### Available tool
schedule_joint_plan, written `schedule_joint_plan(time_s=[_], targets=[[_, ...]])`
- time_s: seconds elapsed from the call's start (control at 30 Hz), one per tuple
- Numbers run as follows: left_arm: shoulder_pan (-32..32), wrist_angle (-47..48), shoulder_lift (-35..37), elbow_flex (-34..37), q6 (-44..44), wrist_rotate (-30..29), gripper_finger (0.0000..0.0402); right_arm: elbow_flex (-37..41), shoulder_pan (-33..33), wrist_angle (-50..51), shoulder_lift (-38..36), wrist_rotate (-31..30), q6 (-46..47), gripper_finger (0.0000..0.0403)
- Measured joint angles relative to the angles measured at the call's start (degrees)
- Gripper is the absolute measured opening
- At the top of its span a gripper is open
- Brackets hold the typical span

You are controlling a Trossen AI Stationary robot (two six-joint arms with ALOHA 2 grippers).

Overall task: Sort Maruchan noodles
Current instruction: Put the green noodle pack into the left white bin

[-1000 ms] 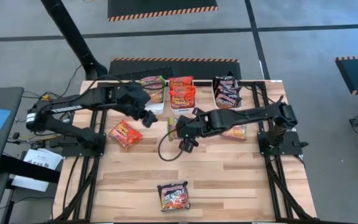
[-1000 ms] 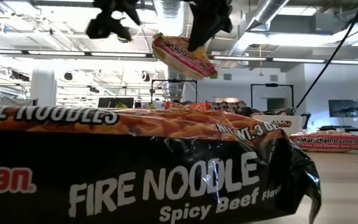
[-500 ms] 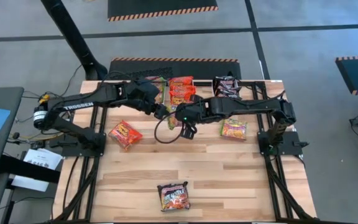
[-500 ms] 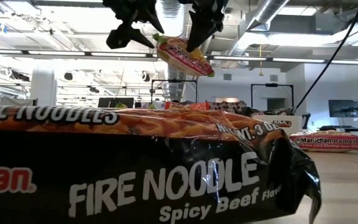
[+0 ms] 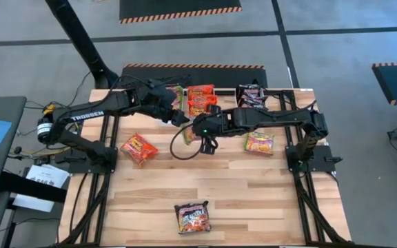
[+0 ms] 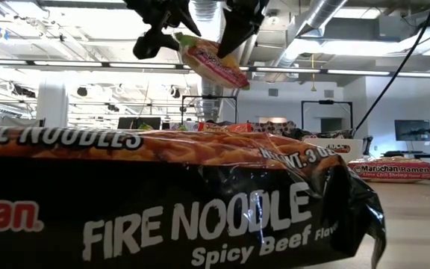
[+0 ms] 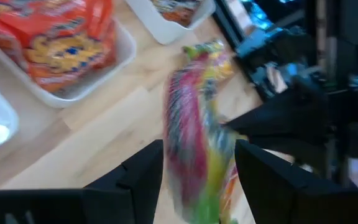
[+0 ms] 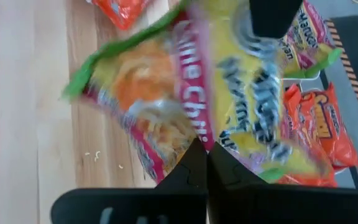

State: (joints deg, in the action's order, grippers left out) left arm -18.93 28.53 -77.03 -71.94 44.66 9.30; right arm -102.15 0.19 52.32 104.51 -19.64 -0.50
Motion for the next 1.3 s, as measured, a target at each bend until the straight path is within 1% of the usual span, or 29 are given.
schedule_joint_plan(time_s=[0.07,0.27,0.43,0.53,0.63,0.73,0.83,1.1,1.23,1.3], targets=[[0.01,0.16,0.00,0.00,-0.42,1.37,0.0185,0.00,-0.34,-0.92,0.00,0.28,-0.20,0.0004],[-0.10,0.01,-2.33,0.00,-0.39,2.14,0.0185,-1.58,-0.40,-1.14,0.01,0.67,-2.32,0.0004],[-0.12,0.83,-5.01,0.01,-0.30,7.16,0.0185,-1.75,-0.51,-0.60,0.02,0.94,-2.54,0.0004],[-0.12,0.88,-5.64,0.04,-0.08,8.89,0.0185,-1.79,-0.53,0.13,0.02,0.90,-2.59,0.0004],[-0.12,0.92,-5.64,0.04,-0.08,9.39,0.0185,-1.84,-0.53,0.30,0.02,0.85,-2.59,0.0004],[-0.12,0.92,-5.64,0.05,0.21,10.81,0.0178,-1.84,-0.53,0.28,0.02,0.83,-2.58,0.0004],[-0.14,1.03,-5.64,0.07,0.15,12.39,0.0155,-1.86,-0.53,0.41,-0.02,0.79,-2.57,0.0004],[-0.10,0.20,-5.49,0.07,-0.65,14.27,0.0067,-1.86,0.41,1.11,0.00,0.74,-2.56,0.0004],[-0.07,-0.08,-5.49,0.07,-1.15,14.50,0.0035,-1.86,0.54,1.91,0.02,0.55,-2.57,0.0004],[-0.05,-0.10,-5.49,0.07,-2.16,14.73,0.0021,-1.86,0.54,2.08,0.02,1.38,-2.55,0.0005]])
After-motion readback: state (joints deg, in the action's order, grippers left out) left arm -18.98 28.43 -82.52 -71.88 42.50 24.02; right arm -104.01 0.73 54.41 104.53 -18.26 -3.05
